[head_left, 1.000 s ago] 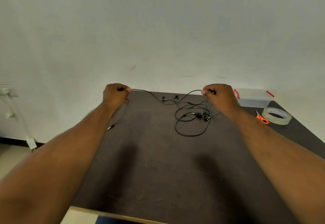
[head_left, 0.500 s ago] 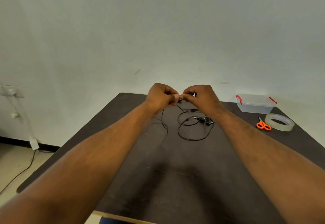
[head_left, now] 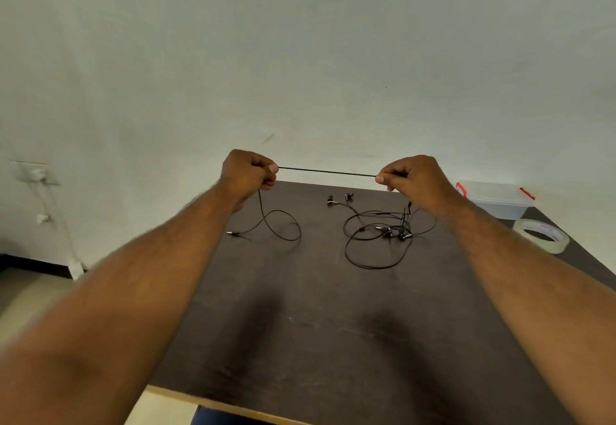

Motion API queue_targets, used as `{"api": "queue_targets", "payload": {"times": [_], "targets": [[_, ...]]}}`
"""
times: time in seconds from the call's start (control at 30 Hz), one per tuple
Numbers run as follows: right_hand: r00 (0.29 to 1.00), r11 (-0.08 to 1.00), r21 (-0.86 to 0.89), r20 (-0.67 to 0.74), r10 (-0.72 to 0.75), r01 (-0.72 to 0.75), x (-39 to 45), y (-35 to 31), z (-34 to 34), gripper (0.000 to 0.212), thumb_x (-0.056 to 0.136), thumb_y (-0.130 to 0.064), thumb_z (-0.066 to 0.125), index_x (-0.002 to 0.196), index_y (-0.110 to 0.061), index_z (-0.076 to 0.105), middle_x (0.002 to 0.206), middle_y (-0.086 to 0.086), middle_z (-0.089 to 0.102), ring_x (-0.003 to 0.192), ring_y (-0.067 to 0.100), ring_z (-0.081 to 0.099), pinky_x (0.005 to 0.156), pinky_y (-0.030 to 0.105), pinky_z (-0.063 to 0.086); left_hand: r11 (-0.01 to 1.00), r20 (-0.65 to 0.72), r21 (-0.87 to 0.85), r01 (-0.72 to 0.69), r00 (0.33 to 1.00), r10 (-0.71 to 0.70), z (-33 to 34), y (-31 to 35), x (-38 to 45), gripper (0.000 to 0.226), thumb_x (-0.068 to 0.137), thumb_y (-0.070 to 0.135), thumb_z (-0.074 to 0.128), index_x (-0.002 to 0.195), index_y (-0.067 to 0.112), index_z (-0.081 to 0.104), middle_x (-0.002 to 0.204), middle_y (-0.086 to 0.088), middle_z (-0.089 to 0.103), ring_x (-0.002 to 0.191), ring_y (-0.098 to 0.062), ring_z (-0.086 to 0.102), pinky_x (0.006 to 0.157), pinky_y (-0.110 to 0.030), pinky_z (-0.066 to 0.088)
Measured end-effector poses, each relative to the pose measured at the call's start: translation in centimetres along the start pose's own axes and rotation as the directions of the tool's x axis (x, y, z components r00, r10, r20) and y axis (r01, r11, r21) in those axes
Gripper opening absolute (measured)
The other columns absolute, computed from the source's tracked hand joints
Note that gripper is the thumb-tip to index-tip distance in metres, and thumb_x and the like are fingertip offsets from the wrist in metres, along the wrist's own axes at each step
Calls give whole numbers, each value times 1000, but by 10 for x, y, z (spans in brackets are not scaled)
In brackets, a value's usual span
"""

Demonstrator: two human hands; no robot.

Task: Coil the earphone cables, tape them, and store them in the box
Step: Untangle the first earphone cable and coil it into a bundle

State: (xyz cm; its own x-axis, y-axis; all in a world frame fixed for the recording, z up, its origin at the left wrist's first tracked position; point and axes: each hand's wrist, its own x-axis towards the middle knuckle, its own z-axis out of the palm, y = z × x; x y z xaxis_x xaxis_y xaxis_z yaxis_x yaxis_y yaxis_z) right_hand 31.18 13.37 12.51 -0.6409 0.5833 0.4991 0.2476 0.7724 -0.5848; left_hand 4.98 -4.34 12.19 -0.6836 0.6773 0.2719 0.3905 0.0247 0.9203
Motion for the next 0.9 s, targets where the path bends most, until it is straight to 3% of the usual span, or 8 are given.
{"api": "queue_targets", "payload": {"times": [0.1, 0.17, 0.23, 0.3, 0.43, 0.53, 0.77, 0.9], "targets": [[1000, 1000, -3, -4, 11, -11, 0, -1, 7, 7, 84, -22, 72, 86, -17, 76, 69, -6, 69, 59, -7, 59, 64, 13, 43, 999, -11, -3, 40, 999, -40, -2, -1, 0, 12, 88, 2, 67, 78, 9, 69, 83, -17, 70, 76, -28, 70, 61, -25, 59], [1000, 1000, -4, -9, 9, -9, 1, -4, 18, 6, 85, -21, 72, 86, -17, 76, 68, -11, 68, 60, -9, 59, 67, 12, 43, 991, 102, 38, 126, 986, -129, 4, 6, -6, 7, 89, 3, 66, 96, 4, 68, 109, -23, 67, 80, -33, 72, 65, -32, 61], [999, 1000, 14, -27, -26, 27, 4, -13, 30, 5, 85, -20, 71, 86, -19, 76, 68, -15, 66, 61, -11, 59, 65, 6, 40, 983, 280, 20, 184, 943, -182, 20, 20, -14, 41, 91, 4, 63, 130, 7, 54, 143, -21, 45, 79, -33, 73, 69, -38, 62], [997, 997, 30, -42, -64, 65, 8, -25, 39, 6, 86, -21, 71, 86, -18, 76, 68, -14, 67, 61, -10, 59, 61, 2, 38, 980, 385, -91, 179, 914, -131, 43, 39, -24, 52, 94, 4, 58, 143, 11, 41, 153, -19, 30, 78, -32, 74, 66, -36, 62], [991, 992, 8, -44, -129, 129, 13, -37, 45, 11, 87, -25, 69, 85, -18, 77, 69, -8, 69, 63, 6, 63, 58, 16, 50, 969, 362, -199, 146, 930, -66, 70, 51, -31, 23, 93, 10, 62, 114, 1, 65, 113, -19, 67, 86, -26, 73, 73, -33, 61], [990, 991, -11, -38, -134, 134, 13, -38, 42, 12, 86, -28, 70, 85, -19, 77, 71, -6, 70, 68, 11, 66, 59, 23, 54, 989, 306, -137, 61, 952, -16, 69, 44, -29, 7, 87, 10, 69, 88, 3, 72, 84, -17, 72, 74, -21, 72, 68, -29, 61], [999, 994, 106, -41, -19, 23, 10, -20, 21, 8, 84, -24, 73, 84, -16, 75, 72, -5, 71, 71, 5, 65, 70, 16, 49, 996, 82, -85, 35, 996, -28, 34, 33, -9, 8, 88, 5, 68, 80, 5, 70, 74, -11, 68, 60, -16, 65, 58, -25, 58], [992, 997, 72, 127, 28, -37, 6, -12, 10, 5, 84, -18, 73, 85, -14, 76, 71, 1, 71, 61, -1, 59, 59, 14, 45, 998, 66, -32, 50, 997, -48, 13, 25, 0, 6, 88, 5, 68, 83, 0, 70, 75, -13, 68, 62, -18, 65, 59, -27, 58]]}}
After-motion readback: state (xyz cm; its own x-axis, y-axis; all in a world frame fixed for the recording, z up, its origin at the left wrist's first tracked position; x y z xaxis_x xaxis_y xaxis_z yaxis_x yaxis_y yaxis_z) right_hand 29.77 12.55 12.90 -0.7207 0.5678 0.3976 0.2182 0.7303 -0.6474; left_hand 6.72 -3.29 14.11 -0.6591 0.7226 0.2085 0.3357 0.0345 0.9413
